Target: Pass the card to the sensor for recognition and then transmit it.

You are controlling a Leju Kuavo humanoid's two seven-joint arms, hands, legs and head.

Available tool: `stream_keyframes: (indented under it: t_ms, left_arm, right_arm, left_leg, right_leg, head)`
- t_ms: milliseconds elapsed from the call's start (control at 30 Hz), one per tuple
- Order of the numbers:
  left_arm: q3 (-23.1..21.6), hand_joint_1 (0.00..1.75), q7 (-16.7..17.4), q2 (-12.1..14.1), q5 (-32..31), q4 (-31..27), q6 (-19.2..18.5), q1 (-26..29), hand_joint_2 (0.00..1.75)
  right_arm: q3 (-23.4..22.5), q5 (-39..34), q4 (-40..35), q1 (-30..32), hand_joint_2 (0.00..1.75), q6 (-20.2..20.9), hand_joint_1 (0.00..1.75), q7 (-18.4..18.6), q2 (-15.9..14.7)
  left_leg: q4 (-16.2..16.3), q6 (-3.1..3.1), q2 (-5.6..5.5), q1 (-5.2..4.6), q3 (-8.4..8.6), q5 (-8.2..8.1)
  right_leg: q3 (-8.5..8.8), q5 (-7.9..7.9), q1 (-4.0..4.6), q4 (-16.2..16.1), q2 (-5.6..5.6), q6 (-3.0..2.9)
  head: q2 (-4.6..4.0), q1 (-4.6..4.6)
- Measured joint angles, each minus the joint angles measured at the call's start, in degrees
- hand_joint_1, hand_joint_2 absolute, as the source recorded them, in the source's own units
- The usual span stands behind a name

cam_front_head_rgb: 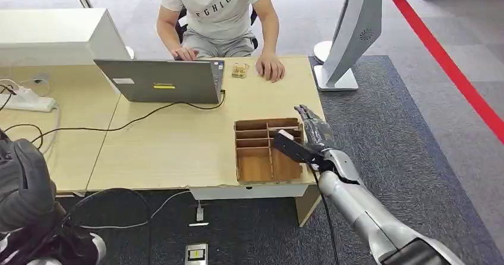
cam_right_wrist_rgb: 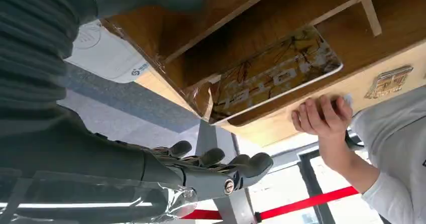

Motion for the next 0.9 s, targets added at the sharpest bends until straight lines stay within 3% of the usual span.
stream_keyframes:
  t_ms: [33, 100, 133, 267, 333, 400, 433, 467, 500, 533, 900]
  left_arm:
    - [0.0, 0.0, 0.0, 0.0, 0.0, -0.02, -0.02, 0.05, 1.75]
    - [0.04, 0.0, 0.0, 0.0, 0.02, -0.02, 0.0, 0.13, 1.75]
    - [0.04, 0.0, 0.0, 0.0, 0.02, -0.02, -0.02, 0.13, 1.75]
    - [0.07, 0.0, 0.02, 0.0, -0.04, -0.02, -0.02, 0.16, 1.75]
    - [0.07, 0.0, 0.04, 0.0, -0.04, -0.02, -0.02, 0.25, 1.75]
    - [0.07, 0.0, 0.04, 0.0, 0.04, 0.0, -0.02, 0.25, 1.75]
    - [0.04, 0.0, 0.11, 0.0, 0.13, 0.0, -0.02, 0.25, 1.75]
    - [0.04, 0.0, 0.15, 0.0, 0.2, 0.0, -0.02, 0.25, 1.75]
    - [0.02, 0.0, 0.2, 0.0, 0.31, 0.0, -0.02, 0.23, 1.75]
    - [0.02, 0.0, 0.22, 0.0, 0.35, 0.0, -0.02, 0.23, 1.75]
    - [-0.13, 0.0, 0.61, 0.0, 0.63, 0.09, 0.0, 0.09, 1.75]
  right_arm:
    - [0.0, -0.22, 0.09, 0.0, 1.75, 0.0, 1.31, -0.04, 0.07]
    - [0.04, -0.92, 0.33, 0.01, 1.75, -0.04, 1.5, -0.24, 0.2]
    - [0.04, -1.47, 0.39, 0.02, 1.75, -0.09, 1.52, -0.39, 0.24]
    - [0.04, -3.81, 0.46, 0.0, 1.75, -0.17, 1.41, -0.85, 0.24]
    - [-0.04, -4.59, 0.46, -0.02, 1.75, -0.18, 0.96, -0.98, 0.22]
    - [-0.11, -5.1, 0.46, -0.06, 1.75, -0.28, 0.73, -1.11, 0.18]
    - [-0.13, -5.51, 0.44, -0.09, 1.75, -0.37, 0.73, -1.11, 0.13]
    - [-0.22, -5.99, 0.42, -0.16, 1.75, -0.57, 0.56, -1.14, 0.07]
    - [-0.33, -6.49, 0.26, -0.22, 1.75, -0.66, 0.1, -1.14, -0.04]
    - [-0.52, -6.84, 0.13, -0.23, 1.75, -0.7, 0.0, -1.14, -0.2]
    - [-1.05, -7.61, -2.27, -0.18, 1.75, -0.77, 0.0, -0.61, -1.57]
  left_leg:
    - [0.0, 0.0, 0.0, 0.0, 0.0, 0.0]
    - [0.0, 0.0, 0.0, 0.0, 0.0, 0.0]
    - [0.0, 0.0, 0.0, 0.0, 0.0, 0.0]
    - [0.0, 0.0, 0.0, 0.0, 0.0, 0.0]
    - [0.0, 0.0, 0.0, 0.0, 0.01, 0.0]
    - [0.0, 0.0, 0.0, 0.0, 0.01, 0.0]
    - [0.0, 0.0, 0.0, 0.0, 0.01, 0.0]
    - [0.0, 0.0, 0.0, 0.0, 0.01, 0.0]
    - [0.01, 0.0, 0.0, 0.0, 0.01, 0.0]
    - [0.01, 0.0, 0.01, 0.0, 0.01, 0.0]
    - [0.01, 0.0, 0.01, 0.0, 0.01, 0.0]
  right_leg:
    - [0.0, 0.0, 0.0, 0.0, 0.0, 0.0]
    - [-0.01, 0.0, 0.0, 0.0, 0.0, 0.0]
    - [-0.01, 0.0, 0.0, 0.0, 0.0, 0.0]
    - [0.0, 0.0, 0.0, 0.0, 0.0, 0.0]
    - [0.0, 0.0, 0.0, 0.0, 0.0, 0.0]
    - [0.0, 0.0, 0.0, 0.0, 0.0, 0.0]
    - [0.0, 0.0, 0.0, 0.0, 0.0, 0.0]
    - [0.0, 0.0, 0.0, 0.0, 0.0, 0.0]
    - [-0.01, 0.0, 0.0, 0.0, 0.0, 0.0]
    - [-0.01, 0.01, 0.0, 0.0, 0.0, 0.0]
    - [-0.03, 0.0, 0.0, 0.0, 0.01, 0.0]
  head:
    - [0.0, -0.02]
    - [0.0, -0.02]
    - [0.0, 0.0]
    - [0.0, 0.0]
    - [0.0, 0.0]
    - [0.0, 0.0]
    - [0.0, -0.02]
    - [0.0, 0.0]
    - [0.0, -0.02]
    - [0.0, 0.0]
    - [0.0, -0.02]
